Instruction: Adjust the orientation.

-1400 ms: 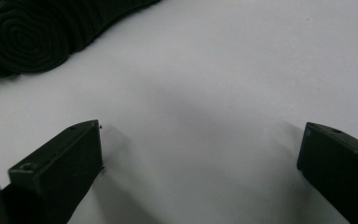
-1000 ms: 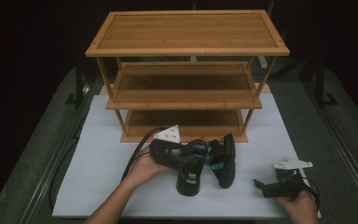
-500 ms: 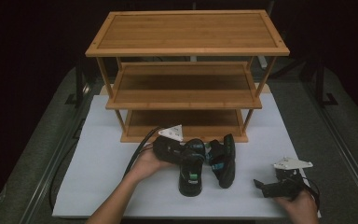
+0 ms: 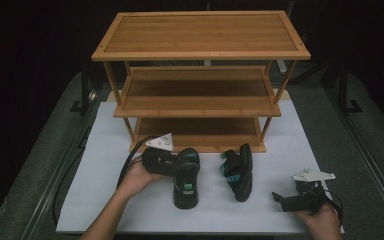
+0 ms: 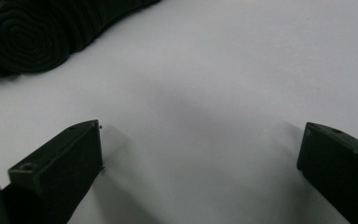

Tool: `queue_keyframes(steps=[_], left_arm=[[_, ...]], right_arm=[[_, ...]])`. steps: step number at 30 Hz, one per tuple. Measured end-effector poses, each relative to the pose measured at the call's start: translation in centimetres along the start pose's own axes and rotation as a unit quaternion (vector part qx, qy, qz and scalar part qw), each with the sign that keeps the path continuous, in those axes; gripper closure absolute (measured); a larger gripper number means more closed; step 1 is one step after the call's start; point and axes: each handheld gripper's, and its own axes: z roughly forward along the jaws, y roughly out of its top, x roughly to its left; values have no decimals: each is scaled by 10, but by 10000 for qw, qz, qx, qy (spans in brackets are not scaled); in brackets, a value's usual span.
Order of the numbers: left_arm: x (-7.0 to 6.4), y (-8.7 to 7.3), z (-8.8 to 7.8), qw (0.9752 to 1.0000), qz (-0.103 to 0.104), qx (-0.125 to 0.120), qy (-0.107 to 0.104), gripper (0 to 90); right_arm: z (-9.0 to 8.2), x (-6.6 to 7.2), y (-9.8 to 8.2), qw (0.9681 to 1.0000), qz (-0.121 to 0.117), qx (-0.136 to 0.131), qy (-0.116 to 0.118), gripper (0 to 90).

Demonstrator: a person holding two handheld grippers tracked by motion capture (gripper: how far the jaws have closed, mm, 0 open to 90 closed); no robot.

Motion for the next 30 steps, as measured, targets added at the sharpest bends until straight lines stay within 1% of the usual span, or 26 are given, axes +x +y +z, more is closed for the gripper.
queue_keyframes(steps=[2,3,4,5,6,7,8,9,10,11,12,13,15,16,17,19,21,22,23,24,26,27,28,30], left_arm=[[0,-3,0,10000,-70,-43,-39,690],[0,-3,-1,9999,-81,-52,-68,643],[-1,-3,-1,9999,-106,-93,-60,643],[-3,-3,-3,9999,-114,-98,18,534],[-4,-3,-5,9998,-112,-114,89,534],[-5,-4,-9,9997,-127,-143,144,512],[-6,-5,-12,9996,-147,-165,165,482],[-8,-7,-17,9994,-197,-192,230,452],[-8,-9,-20,9992,-213,-172,284,404],[-10,-12,-26,9988,-241,-173,395,353],[-12,-15,-29,9984,-271,-162,467,332],[-15,-23,-37,9972,-281,-58,689,292],[-18,-32,-44,9952,-285,36,933,233],[-18,-32,-44,9952,-285,36,933,208],[-20,-36,-48,9941,-314,84,1040,208],[-22,-50,-59,9910,-396,171,1269,151],[-24,-60,-67,9888,-484,167,1405,137],[-24,-60,-67,9888,-484,167,1405,122],[-24,-64,-71,9873,-523,167,1489,122],[-25,-69,-75,9856,-593,143,1579,102],[-26,-76,-81,9836,-658,146,1676,94],[-28,-81,-84,9819,-718,161,1747,79],[-28,-84,-86,9808,-736,180,1796,71],[-30,-94,-91,9779,-792,265,1918,71]], right_arm=[[0,0,0,10000,1,0,0,0],[0,0,0,10000,0,-1,0,0],[0,0,0,10000,0,-1,0,0],[0,0,0,10000,1,-5,-4,0],[0,0,0,10000,1,-5,-4,0],[0,0,0,10000,0,-6,-4,0],[0,0,0,10000,2,-7,-3,0],[0,0,0,10000,0,-7,-4,0],[0,0,0,10000,2,-7,-3,0],[0,0,0,10000,1,-6,-2,0],[0,0,0,10000,0,-6,-2,0],[0,0,0,10000,0,-6,-2,0],[0,0,0,10000,-4,1,-5,0],[0,0,0,10000,-4,1,-5,0],[0,0,0,10000,-5,-1,-5,0],[0,0,0,10000,-2,2,-6,0],[0,0,0,10000,-2,2,-8,0],[0,0,0,10000,-2,2,-8,0],[0,0,0,10000,-2,6,-11,0],[0,0,0,10000,-4,6,-10,0],[0,0,0,10000,-5,8,-12,0],[0,0,0,10000,-4,5,-13,0],[0,0,0,10000,-7,4,-14,0],[0,0,0,10000,-10,3,-15,0]])
